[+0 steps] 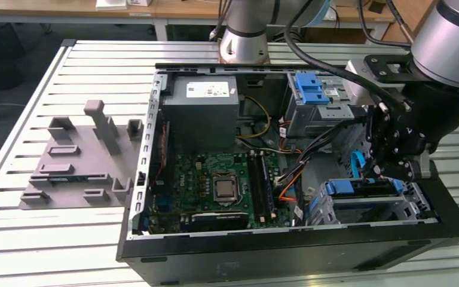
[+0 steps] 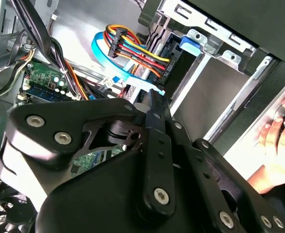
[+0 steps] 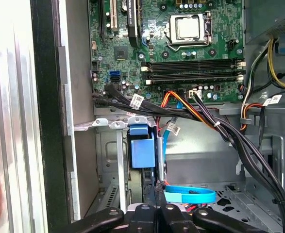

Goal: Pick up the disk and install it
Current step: 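Insert the second disk wire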

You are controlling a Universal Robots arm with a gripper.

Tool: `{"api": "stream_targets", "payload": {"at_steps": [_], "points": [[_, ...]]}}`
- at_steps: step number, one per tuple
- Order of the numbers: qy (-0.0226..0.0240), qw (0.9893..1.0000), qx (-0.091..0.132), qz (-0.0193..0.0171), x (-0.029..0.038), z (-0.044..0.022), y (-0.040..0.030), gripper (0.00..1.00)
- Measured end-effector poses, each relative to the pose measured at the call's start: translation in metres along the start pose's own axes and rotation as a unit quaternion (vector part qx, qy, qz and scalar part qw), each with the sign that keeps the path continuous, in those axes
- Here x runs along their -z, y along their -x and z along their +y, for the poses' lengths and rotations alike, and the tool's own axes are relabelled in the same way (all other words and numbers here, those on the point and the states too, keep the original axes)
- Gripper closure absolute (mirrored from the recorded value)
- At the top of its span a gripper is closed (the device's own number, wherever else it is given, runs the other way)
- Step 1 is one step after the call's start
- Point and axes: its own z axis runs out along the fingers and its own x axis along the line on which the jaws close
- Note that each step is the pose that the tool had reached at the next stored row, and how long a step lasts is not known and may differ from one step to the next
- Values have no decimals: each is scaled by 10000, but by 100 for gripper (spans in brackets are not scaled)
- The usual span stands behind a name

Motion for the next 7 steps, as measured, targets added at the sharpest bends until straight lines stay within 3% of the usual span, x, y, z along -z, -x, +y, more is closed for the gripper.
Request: {"api": "stream_targets", "payload": {"at_steps": [7], "points": [[0, 10000, 0, 0, 2, 0, 0, 89]]}}
